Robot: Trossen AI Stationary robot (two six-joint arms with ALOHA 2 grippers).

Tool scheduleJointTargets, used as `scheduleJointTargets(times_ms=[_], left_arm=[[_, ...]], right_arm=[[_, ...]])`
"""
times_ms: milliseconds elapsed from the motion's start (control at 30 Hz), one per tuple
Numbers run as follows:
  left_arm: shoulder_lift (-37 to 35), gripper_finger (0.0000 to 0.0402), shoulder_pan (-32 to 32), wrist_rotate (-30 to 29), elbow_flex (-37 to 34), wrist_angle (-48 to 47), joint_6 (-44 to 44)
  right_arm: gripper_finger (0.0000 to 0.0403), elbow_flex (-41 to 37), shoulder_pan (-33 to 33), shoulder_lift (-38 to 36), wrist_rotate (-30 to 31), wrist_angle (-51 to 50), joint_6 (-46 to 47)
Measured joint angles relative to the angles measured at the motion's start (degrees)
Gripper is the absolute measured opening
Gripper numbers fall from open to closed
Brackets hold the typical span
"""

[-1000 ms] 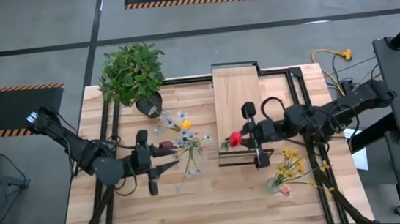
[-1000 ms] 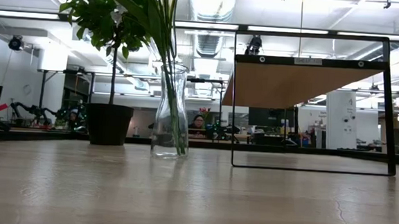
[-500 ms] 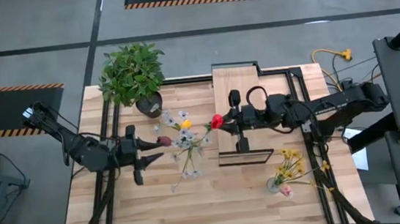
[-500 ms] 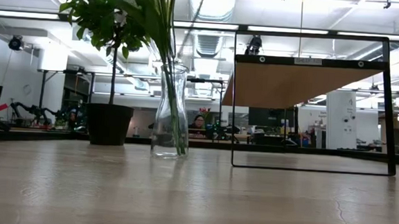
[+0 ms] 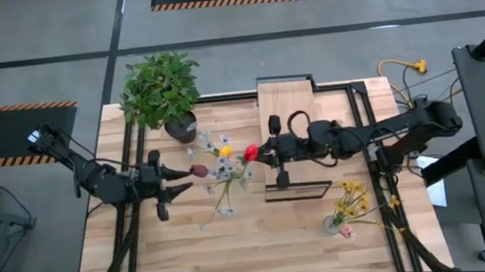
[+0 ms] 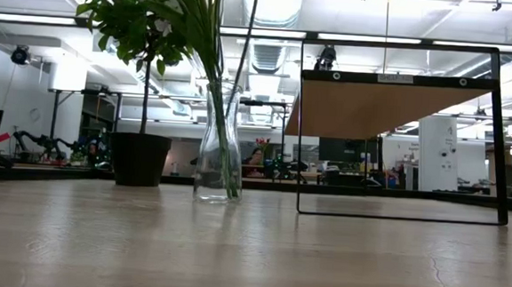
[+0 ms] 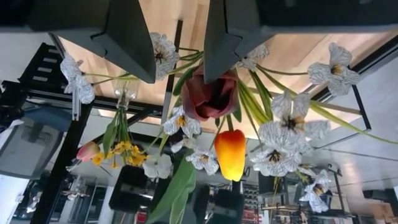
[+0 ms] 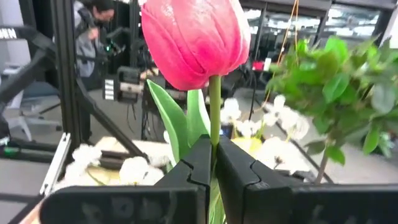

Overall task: Pick and place flowers into a vace then onto a shelf
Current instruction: Put the red flower into the left transparent glass vase

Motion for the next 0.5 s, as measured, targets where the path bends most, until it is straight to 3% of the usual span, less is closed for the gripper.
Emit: scheduleJointTargets(times_ms=[500], left_arm=[[0.71, 0.0119, 0.04, -0.02, -0.55, -0.06, 0.02]], right_arm=[[0.0019, 0.02, -1.49, 5.41, 0.20, 0.15, 4.90]])
